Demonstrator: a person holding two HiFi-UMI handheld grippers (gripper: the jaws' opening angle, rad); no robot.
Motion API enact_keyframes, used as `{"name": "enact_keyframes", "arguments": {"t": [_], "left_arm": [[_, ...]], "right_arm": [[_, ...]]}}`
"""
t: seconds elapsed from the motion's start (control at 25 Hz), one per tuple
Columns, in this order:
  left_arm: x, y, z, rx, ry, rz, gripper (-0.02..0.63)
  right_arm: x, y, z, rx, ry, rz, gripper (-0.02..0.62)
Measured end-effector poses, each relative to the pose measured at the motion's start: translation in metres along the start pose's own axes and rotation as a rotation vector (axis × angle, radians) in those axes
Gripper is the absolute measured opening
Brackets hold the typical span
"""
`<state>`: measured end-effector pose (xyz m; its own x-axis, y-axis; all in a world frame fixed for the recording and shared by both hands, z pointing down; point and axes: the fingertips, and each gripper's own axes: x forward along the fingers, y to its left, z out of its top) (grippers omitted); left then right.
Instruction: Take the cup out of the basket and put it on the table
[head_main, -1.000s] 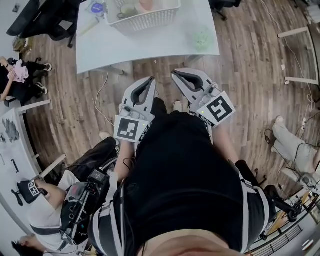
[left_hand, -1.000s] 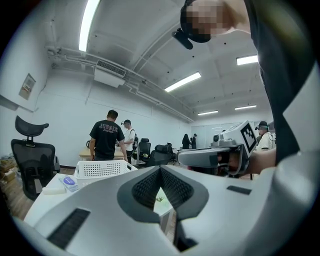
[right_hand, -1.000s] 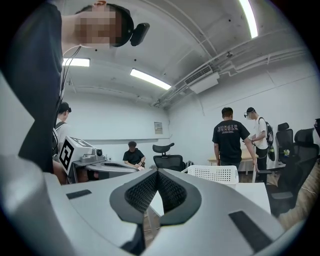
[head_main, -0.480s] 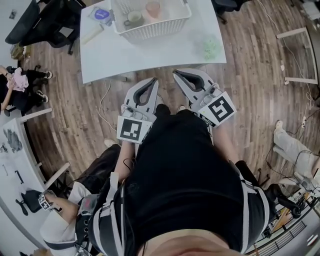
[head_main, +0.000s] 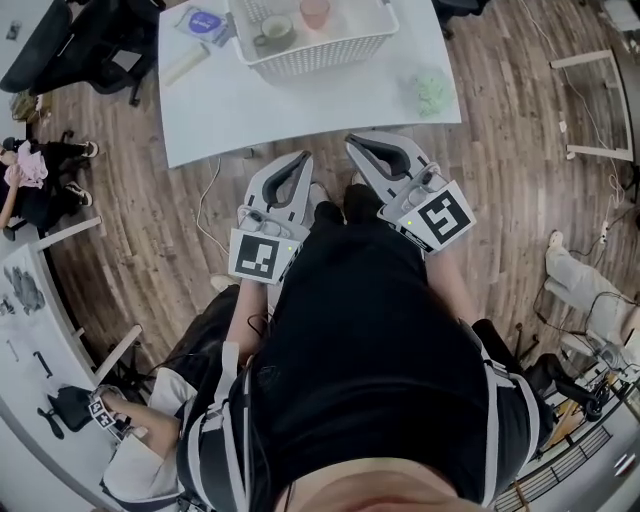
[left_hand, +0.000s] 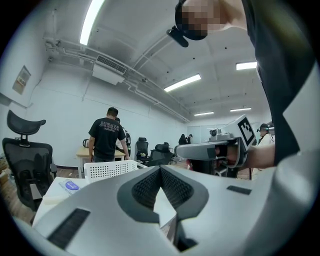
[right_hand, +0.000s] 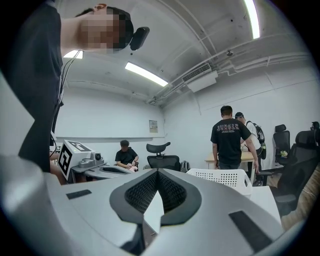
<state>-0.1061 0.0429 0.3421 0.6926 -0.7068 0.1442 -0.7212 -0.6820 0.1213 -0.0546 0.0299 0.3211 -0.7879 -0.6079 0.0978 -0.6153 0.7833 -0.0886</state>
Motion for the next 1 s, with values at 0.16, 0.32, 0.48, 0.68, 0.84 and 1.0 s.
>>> {"name": "enact_keyframes", "arguments": {"t": [0.16, 0.32, 0.48, 0.68, 0.84, 1.0], "left_arm": [[0.010, 0.006, -0.001, -0.011, 0.006, -0.006, 0.020], [0.022, 0.012, 0.002, -0.010, -0.009, 0.009, 0.020], [0.032, 0.019, 0.007, -0.013, -0.015, 0.038, 0.020], [0.048, 0.027, 0.012, -0.016, -0.005, 0.048, 0.020], [0.066, 0.039, 0.021, -0.010, -0.014, 0.066, 0.020], [0.083, 0.044, 0.027, -0.010, -0.025, 0.074, 0.020]], "right_arm": [[0.002, -0.012, 0.000, 0.002, 0.005, -0.014, 0.018], [0.005, -0.026, -0.002, 0.011, -0.008, -0.005, 0.018], [0.015, -0.038, 0.002, 0.010, -0.016, 0.022, 0.018], [0.028, -0.057, 0.009, 0.013, -0.035, 0.049, 0.018], [0.037, -0.074, 0.007, 0.036, -0.029, 0.070, 0.018], [0.041, -0.094, 0.009, 0.038, -0.027, 0.078, 0.018]]}}
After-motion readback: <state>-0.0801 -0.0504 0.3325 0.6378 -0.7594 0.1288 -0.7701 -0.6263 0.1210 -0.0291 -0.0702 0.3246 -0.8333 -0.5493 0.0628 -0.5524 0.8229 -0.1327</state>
